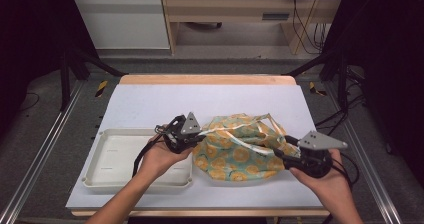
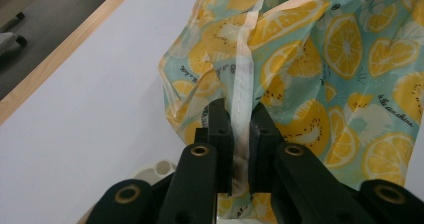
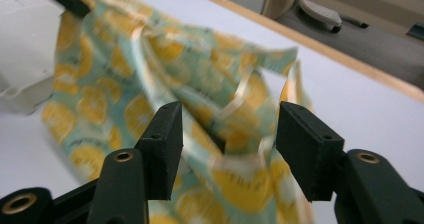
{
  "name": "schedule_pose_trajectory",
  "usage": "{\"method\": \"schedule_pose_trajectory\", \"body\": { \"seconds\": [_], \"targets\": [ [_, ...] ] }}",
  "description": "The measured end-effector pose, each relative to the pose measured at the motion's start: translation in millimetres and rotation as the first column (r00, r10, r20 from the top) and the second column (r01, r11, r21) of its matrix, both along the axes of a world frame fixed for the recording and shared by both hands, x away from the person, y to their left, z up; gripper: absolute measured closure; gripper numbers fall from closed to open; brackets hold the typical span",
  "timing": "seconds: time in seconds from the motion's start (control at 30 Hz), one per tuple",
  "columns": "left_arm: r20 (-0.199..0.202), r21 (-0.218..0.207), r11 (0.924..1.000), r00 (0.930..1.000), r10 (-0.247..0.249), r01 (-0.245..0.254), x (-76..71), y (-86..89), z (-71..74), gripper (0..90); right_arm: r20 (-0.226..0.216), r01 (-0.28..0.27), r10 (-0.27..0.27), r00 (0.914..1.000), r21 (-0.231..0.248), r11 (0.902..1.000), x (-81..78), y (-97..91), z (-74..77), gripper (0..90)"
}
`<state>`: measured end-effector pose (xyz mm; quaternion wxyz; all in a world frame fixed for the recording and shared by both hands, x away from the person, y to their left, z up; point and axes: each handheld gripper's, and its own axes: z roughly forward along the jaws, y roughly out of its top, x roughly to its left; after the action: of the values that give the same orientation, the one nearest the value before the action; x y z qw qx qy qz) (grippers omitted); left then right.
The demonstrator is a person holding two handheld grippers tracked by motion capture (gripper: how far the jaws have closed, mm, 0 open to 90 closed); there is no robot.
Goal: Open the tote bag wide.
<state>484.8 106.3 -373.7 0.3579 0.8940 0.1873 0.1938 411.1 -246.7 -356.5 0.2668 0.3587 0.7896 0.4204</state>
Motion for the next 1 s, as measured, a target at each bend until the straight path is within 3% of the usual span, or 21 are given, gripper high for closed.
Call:
{"method": "schedule_pose_trajectory", "body": {
  "seconds": [0.03, 0.13, 0.17, 0.27, 0.33, 0.4, 0.47, 0.57, 0.67, 0.73, 0.83, 0.87, 0.9, 1.0],
  "targets": [
    [0.000, 0.000, 1.0000, 1.0000, 0.000, 0.000, 0.0, 0.0, 0.0, 83.6, 0.000, 0.000, 0.000, 1.0000, 0.000, 1.0000, 0.0, 0.0, 0.0, 43.9],
    [-0.002, -0.007, 1.0000, 1.0000, -0.005, 0.005, 0.3, 0.1, -0.7, 83.6, 0.011, 0.011, -0.011, 0.9999, -0.015, 0.9998, 20.6, 4.0, 11.7, 40.9],
    [-0.003, -0.006, 1.0000, 1.0000, -0.008, 0.008, 0.6, -0.2, -0.6, 83.6, -0.006, 0.013, -0.013, 0.9999, -0.043, 0.9990, 37.4, 8.0, 13.5, 39.8],
    [-0.003, -0.012, 0.9999, 0.9999, -0.011, 0.011, 1.5, -0.4, 1.0, 83.6, -0.069, 0.037, -0.044, 0.9967, -0.097, 0.9946, 64.6, 12.2, 6.6, 38.4],
    [-0.002, -0.013, 0.9998, 0.9999, -0.014, 0.014, 1.5, -0.9, 2.3, 83.6, -0.085, 0.042, -0.052, 0.9950, -0.117, 0.9923, 73.2, 13.3, 2.7, 38.2],
    [-0.001, -0.012, 0.9996, 0.9997, -0.025, 0.025, 1.1, -2.2, 4.0, 83.6, -0.140, 0.075, -0.096, 0.9855, -0.151, 0.9858, 96.8, 14.8, -10.3, 39.0],
    [-0.002, -0.007, 0.9995, 0.9995, -0.031, 0.031, 0.3, -2.6, 3.8, 83.6, -0.165, 0.082, -0.111, 0.9801, -0.173, 0.9816, 108.0, 16.9, -17.7, 43.0],
    [-0.012, -0.002, 0.9993, 0.9993, -0.036, 0.036, -0.3, -1.4, 2.2, 83.5, -0.185, 0.081, -0.116, 0.9758, -0.190, 0.9785, 116.1, 20.1, -23.1, 63.3],
    [-0.020, 0.007, 0.9995, 0.9993, -0.032, 0.032, 0.7, 0.2, -0.1, 83.4, -0.174, 0.081, -0.111, 0.9784, -0.171, 0.9819, 114.3, 21.3, -19.5, 83.4],
    [-0.024, 0.012, 0.9995, 0.9993, -0.029, 0.029, 1.3, 0.5, -1.2, 83.4, -0.156, 0.082, -0.107, 0.9819, -0.161, 0.9836, 111.3, 21.8, -16.6, 85.1],
    [-0.024, 0.027, 0.9993, 0.9994, -0.023, 0.024, 2.6, 0.0, -3.7, 83.2, -0.082, 0.081, -0.088, 0.9927, -0.086, 0.9930, 88.3, 22.5, 1.3, 88.4],
    [-0.023, 0.029, 0.9994, 0.9995, -0.019, 0.020, 3.0, -0.5, -4.4, 83.2, -0.082, 0.081, -0.088, 0.9927, -0.086, 0.9930, 88.3, 22.5, 1.3, 88.4],
    [-0.016, 0.050, 0.9987, 0.9998, -0.014, 0.015, 3.9, -1.0, -5.4, 83.3, -0.044, 0.062, -0.065, 0.9969, -0.063, 0.9961, 71.7, 22.4, 10.5, 89.0],
    [-0.010, 0.063, 0.9980, 0.9999, -0.005, 0.006, 6.2, -1.6, -7.3, 83.2, 0.001, 0.036, -0.036, 0.9993, -0.008, 0.9993, 43.0, 21.2, 19.9, 89.4]
  ]
}}
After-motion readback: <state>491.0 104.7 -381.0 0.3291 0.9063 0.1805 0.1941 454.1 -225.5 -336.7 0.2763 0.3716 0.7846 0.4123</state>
